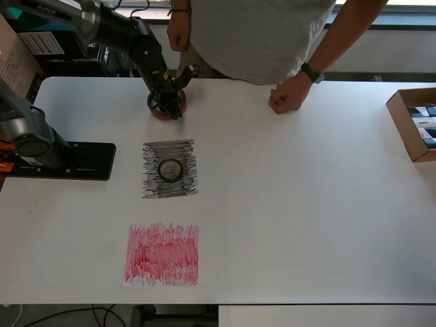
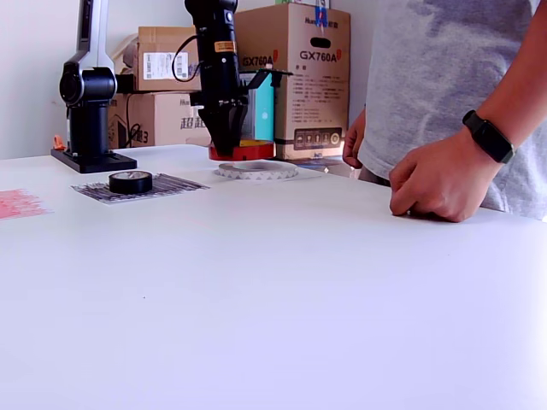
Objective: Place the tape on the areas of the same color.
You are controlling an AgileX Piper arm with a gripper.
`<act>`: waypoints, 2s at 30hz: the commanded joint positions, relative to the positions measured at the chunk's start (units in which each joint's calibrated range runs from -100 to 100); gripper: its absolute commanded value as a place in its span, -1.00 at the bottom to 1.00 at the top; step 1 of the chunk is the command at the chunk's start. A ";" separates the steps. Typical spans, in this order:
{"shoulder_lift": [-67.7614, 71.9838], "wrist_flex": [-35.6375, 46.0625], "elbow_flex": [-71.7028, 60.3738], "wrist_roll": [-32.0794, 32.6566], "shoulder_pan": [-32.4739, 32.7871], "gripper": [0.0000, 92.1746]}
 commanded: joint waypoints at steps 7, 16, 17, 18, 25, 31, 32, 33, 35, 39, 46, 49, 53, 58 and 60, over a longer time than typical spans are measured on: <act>-19.48 3.59 0.24 -0.60 -5.66 -1.00; -29.68 2.91 0.15 -7.56 -31.23 -1.00; -29.68 2.82 0.15 -9.12 -34.86 -1.00; -29.59 2.82 0.15 -10.26 -38.10 -1.00; -29.31 2.82 0.15 -13.21 -55.30 -1.00; -28.47 3.16 1.15 -13.29 -67.14 -1.00; -27.62 3.33 1.15 -13.29 -68.56 -1.00; -26.50 3.33 1.06 -13.29 -69.75 -1.00; -23.69 3.33 0.51 -14.03 -71.41 -1.00; -17.71 2.82 -0.85 -15.42 -72.51 -1.00; -8.07 2.82 -5.12 -15.42 -71.09 -1.00; -4.70 2.82 -5.94 -15.42 -69.99 -1.00; -2.37 2.82 -6.03 -15.42 -68.01 -1.00; -0.21 2.82 -6.03 -14.85 -65.49 -1.00; 0.53 2.82 -6.03 -14.77 -64.30 -1.00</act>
